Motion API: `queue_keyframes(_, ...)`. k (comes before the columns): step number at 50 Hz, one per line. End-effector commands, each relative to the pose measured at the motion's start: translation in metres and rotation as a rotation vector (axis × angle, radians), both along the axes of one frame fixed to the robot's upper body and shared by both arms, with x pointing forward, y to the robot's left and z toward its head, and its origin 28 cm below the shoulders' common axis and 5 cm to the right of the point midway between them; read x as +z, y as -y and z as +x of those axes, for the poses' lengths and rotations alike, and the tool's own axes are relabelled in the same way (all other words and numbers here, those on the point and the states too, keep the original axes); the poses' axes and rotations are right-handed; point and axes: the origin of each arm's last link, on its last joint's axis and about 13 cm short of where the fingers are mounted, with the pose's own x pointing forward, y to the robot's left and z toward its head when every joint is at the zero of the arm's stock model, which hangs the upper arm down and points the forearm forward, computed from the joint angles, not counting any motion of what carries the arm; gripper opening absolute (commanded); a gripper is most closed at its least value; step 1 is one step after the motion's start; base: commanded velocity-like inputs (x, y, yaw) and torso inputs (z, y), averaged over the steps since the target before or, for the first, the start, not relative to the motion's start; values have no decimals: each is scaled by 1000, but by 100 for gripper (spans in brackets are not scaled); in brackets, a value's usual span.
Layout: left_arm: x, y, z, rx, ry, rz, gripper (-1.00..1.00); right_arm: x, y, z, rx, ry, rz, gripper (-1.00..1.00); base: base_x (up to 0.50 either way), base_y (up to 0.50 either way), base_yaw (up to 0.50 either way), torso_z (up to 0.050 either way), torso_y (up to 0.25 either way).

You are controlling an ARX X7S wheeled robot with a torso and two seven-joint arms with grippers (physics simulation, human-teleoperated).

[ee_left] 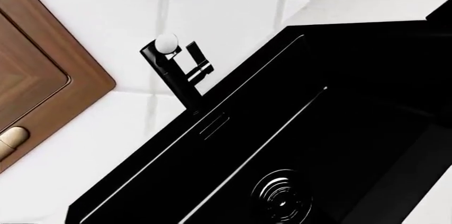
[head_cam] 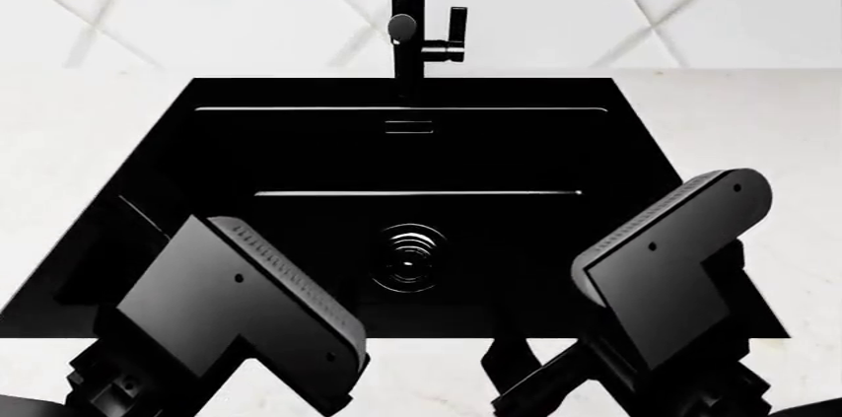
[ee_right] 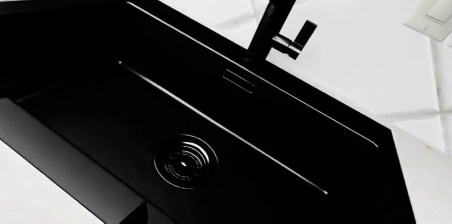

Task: Pick and place the shaker into the drawer. Then close the cabinet.

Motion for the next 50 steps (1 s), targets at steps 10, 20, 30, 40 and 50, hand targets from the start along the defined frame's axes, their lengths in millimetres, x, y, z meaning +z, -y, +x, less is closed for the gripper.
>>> queue_keyframes(10, -2, -2, -2, 7, -1, -8, 100, -1, -2, -2, 9, 0, -1, 100, 0, 0, 0, 0, 0)
queue_keyframes(20, -1, -2, -3, 5, 1, -7, 100, -2, -2, -3, 10, 2, -5, 100, 0, 348, 0, 0, 0)
queue_keyframes(30, -1, 0, -3, 2, 2, -6, 100, -2, -1, -2, 5, -12, 0, 100, 0, 0, 0, 0, 0)
queue_keyframes(40, -2, 0, -3, 1, -1, -7, 100, -4, -2, -3, 11, -19, 0, 100, 432, 0, 0, 0, 0)
queue_keyframes(50, -3, -1, -5, 1, 1, -12, 100, -4, -3, -4, 13, -12, 7, 100, 0, 0, 0, 0, 1)
